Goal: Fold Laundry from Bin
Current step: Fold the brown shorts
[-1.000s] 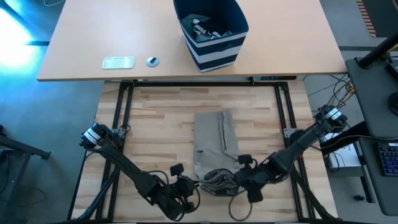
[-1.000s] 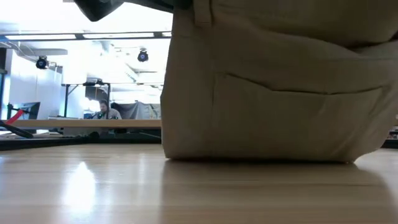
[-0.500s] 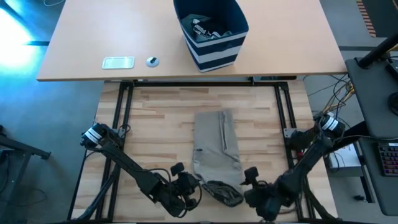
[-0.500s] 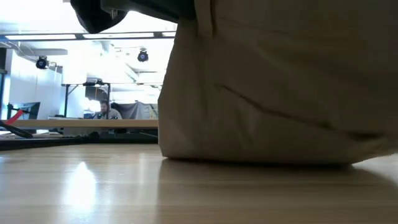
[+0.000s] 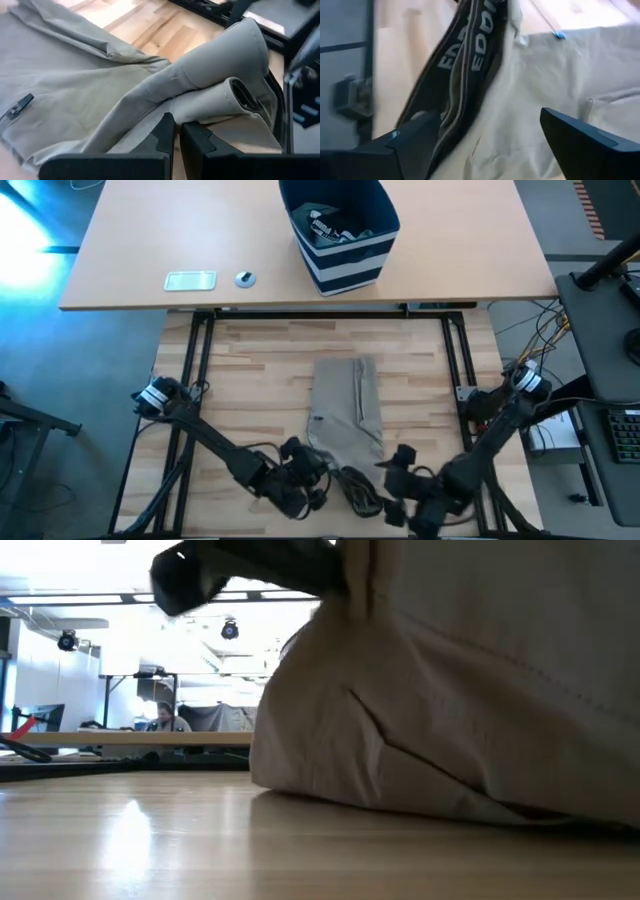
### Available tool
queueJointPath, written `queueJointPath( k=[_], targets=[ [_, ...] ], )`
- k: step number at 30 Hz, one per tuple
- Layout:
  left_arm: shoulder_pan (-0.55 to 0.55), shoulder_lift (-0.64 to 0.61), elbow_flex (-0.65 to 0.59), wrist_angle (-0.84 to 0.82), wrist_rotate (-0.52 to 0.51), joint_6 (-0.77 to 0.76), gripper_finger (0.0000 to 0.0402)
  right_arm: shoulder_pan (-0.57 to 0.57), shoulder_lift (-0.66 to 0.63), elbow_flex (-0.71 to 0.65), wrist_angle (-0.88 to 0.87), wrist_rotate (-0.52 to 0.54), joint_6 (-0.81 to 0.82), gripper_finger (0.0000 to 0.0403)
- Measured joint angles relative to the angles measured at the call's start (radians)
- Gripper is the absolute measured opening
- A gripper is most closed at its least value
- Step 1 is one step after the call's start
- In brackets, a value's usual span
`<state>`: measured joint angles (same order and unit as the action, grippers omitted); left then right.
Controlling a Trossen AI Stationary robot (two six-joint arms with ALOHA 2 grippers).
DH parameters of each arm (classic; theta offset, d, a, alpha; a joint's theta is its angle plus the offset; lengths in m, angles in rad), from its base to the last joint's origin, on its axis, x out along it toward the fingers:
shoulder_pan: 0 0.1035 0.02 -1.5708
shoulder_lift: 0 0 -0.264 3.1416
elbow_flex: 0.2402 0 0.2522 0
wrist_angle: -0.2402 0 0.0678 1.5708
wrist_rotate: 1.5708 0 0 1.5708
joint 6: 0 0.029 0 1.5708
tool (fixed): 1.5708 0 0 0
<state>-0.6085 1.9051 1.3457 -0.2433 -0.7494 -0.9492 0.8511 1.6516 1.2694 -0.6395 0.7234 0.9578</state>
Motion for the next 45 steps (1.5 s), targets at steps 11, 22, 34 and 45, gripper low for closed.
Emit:
queueJointPath(
  k=[11,22,34,45],
  targets=[
    [0.073,0.009,0.0,0.054,0.062,-0.031,0.0,-0.086,0.029,0.013,0.107,-0.243,0.153,0.037],
    [0.086,0.009,0.0,0.109,0.081,-0.04,0.0,-0.184,0.034,0.03,0.181,-0.312,0.265,0.037],
    [0.096,0.009,0.0,0.121,0.106,0.016,0.0,-0.227,0.069,0.029,0.164,-0.331,0.288,0.0336],
    [0.096,0.005,0.0,0.21,0.121,0.21,0.0024,-0.23,0.069,0.029,0.173,-0.349,0.241,0.0044]
  ],
)
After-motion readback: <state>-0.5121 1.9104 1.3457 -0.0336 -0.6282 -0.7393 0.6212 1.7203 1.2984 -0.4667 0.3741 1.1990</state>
